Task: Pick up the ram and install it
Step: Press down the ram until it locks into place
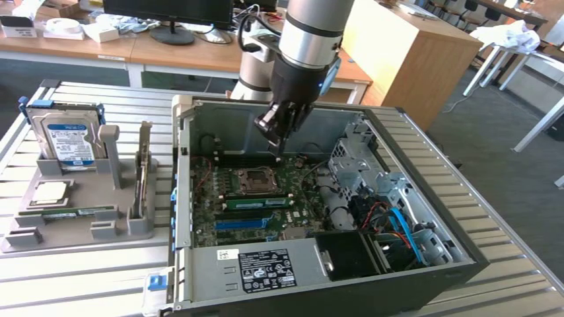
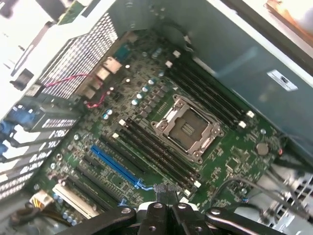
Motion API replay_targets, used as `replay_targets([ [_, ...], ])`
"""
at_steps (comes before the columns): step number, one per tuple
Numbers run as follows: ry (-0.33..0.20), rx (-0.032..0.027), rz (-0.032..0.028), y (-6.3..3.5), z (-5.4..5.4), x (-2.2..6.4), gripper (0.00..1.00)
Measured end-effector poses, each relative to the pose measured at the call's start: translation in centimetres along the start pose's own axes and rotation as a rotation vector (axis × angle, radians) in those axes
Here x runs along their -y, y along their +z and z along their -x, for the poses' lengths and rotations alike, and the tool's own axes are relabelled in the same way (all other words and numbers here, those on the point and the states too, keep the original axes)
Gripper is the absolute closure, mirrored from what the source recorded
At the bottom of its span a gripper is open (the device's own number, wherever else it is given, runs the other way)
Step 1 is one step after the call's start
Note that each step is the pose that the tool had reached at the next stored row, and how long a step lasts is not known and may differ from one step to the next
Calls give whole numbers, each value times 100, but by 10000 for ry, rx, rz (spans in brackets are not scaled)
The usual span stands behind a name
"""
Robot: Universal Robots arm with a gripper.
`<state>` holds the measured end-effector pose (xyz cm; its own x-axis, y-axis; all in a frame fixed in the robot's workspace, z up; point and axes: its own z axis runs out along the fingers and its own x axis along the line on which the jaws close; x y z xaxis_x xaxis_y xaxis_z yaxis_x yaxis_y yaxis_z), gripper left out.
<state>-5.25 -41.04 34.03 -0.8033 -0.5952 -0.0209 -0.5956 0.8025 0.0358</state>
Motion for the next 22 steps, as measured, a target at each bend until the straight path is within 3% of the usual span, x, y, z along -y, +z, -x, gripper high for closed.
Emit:
replay_targets([
  [22,3972,143,-83,13,0,0,90],
])
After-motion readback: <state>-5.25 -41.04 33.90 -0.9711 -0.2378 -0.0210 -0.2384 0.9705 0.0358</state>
